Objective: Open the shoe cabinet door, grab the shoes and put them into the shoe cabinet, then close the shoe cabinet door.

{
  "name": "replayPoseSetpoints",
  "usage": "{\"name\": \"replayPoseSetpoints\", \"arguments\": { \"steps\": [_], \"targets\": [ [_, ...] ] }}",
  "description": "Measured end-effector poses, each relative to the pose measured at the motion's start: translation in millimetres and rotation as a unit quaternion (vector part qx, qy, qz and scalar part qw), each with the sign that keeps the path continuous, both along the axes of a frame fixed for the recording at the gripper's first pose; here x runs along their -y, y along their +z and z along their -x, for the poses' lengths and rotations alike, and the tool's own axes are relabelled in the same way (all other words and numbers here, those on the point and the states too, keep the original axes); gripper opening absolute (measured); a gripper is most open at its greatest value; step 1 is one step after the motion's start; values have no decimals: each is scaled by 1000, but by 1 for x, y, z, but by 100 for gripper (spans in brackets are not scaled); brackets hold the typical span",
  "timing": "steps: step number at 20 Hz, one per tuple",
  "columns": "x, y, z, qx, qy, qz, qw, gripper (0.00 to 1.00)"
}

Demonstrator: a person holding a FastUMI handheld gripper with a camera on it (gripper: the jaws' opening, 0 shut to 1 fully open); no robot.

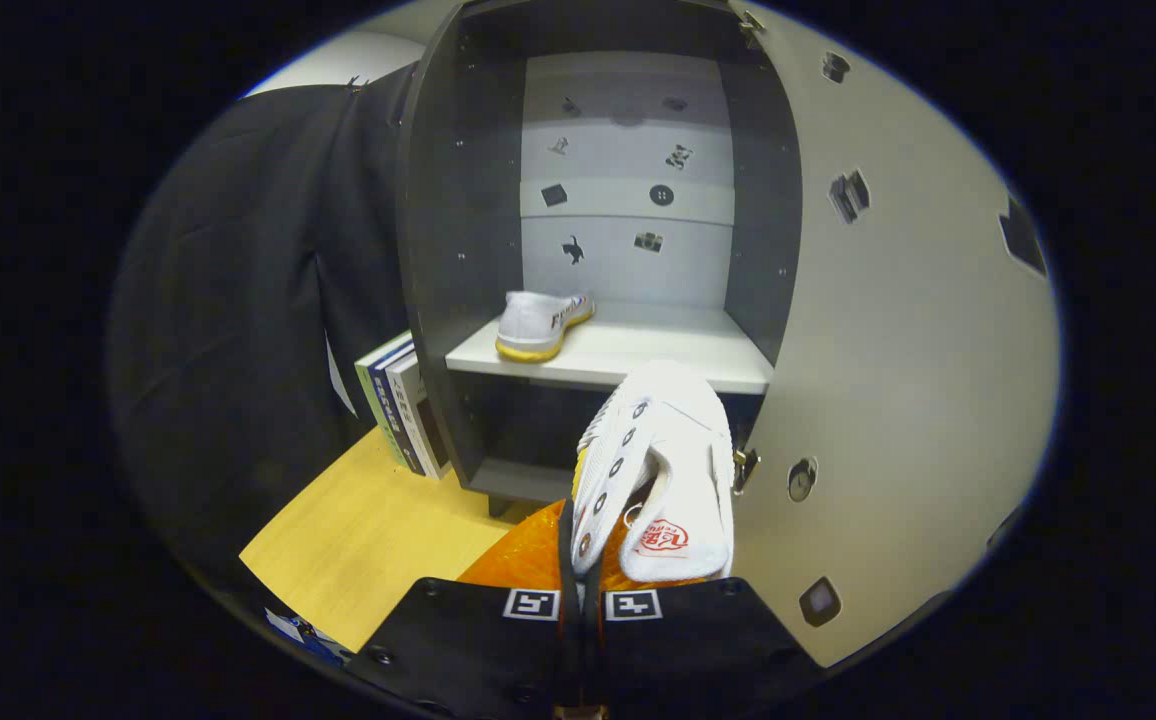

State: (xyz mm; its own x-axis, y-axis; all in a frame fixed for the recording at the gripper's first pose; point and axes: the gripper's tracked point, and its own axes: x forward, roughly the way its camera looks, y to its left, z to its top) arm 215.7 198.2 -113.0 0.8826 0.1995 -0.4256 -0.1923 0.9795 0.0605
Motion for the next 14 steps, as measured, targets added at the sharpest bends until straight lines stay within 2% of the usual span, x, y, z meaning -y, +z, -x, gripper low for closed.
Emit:
{"name": "replayPoseSetpoints", "arguments": {
  "steps": [6, 14],
  "targets": [
    [1, 63, -56, 62, -7, 24, 998, 2],
    [11, 79, -133, 86, -22, 89, 992, 2]
  ]
}}
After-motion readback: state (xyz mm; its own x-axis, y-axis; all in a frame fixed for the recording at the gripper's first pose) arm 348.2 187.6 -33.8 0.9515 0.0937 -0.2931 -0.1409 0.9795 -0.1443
